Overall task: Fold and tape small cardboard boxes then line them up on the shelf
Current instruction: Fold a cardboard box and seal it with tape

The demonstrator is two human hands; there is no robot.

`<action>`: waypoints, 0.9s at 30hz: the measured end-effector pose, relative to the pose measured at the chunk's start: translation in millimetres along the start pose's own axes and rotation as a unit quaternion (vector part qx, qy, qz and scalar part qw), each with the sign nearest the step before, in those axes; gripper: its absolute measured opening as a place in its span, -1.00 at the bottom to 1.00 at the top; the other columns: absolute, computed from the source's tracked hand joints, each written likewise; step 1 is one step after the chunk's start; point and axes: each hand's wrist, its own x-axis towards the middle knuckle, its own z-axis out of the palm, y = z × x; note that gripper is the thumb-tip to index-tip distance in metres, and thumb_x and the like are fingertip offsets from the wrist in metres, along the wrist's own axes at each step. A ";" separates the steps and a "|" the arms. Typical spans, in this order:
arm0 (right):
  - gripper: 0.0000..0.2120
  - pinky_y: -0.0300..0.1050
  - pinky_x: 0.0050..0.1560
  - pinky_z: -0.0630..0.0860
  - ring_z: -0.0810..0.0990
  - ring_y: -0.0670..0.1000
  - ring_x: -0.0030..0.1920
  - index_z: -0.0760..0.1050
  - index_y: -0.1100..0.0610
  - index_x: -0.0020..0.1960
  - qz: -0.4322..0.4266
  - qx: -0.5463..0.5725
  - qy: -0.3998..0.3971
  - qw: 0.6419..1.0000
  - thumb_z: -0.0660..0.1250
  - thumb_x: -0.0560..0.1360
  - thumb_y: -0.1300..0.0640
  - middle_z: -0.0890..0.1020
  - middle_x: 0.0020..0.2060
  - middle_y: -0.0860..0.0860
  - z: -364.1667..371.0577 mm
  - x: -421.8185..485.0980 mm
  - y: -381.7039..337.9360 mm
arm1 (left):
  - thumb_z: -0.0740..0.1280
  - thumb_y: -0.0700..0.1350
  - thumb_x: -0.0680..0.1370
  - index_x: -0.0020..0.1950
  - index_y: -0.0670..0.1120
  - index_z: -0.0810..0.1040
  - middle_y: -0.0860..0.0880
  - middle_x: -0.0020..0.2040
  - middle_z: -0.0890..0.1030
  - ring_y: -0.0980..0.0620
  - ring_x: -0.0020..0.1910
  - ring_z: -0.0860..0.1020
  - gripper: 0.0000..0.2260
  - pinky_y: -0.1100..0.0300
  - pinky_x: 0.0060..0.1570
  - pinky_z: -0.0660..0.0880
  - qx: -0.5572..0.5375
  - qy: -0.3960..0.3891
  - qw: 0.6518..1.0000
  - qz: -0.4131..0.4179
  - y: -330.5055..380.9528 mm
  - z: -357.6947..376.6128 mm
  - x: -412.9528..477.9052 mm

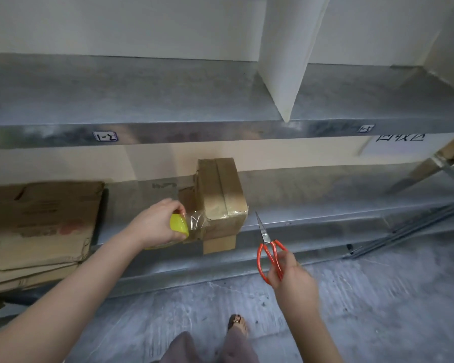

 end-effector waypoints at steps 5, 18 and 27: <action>-0.60 -0.29 -0.34 0.43 0.56 -0.18 -0.30 0.40 -0.15 0.00 0.001 0.160 -0.067 0.985 0.46 0.31 -0.27 0.60 -0.34 -0.18 13.4 -47.6 -44.6 | 0.56 0.08 0.28 0.03 0.14 0.43 0.11 0.03 0.43 0.08 0.07 0.43 -0.57 0.11 0.13 0.42 -0.013 -0.006 1.000 0.018 -6.1 1.1 0.3; -0.65 -0.34 0.00 0.50 0.64 -0.21 -0.04 0.48 -0.14 0.06 0.058 0.379 -0.278 0.881 0.38 0.41 -0.31 0.67 -0.10 -0.09 49.2 -49.5 -101.8 | 0.56 0.08 0.29 0.04 0.12 0.44 0.10 0.05 0.45 0.10 0.04 0.41 -0.57 0.15 0.06 0.41 -0.044 -0.002 0.999 0.033 -17.9 3.5 2.1; -0.69 -0.51 -0.22 0.44 0.60 -0.34 -0.07 0.50 -0.13 0.12 0.069 0.400 -0.280 0.870 0.34 0.47 -0.26 0.66 -0.15 -0.20 42.1 -40.3 -115.4 | 0.55 0.07 0.30 0.06 0.09 0.45 0.11 0.03 0.44 0.10 0.04 0.40 -0.57 0.16 0.05 0.40 -0.033 -0.008 0.998 0.044 -20.7 -0.6 5.0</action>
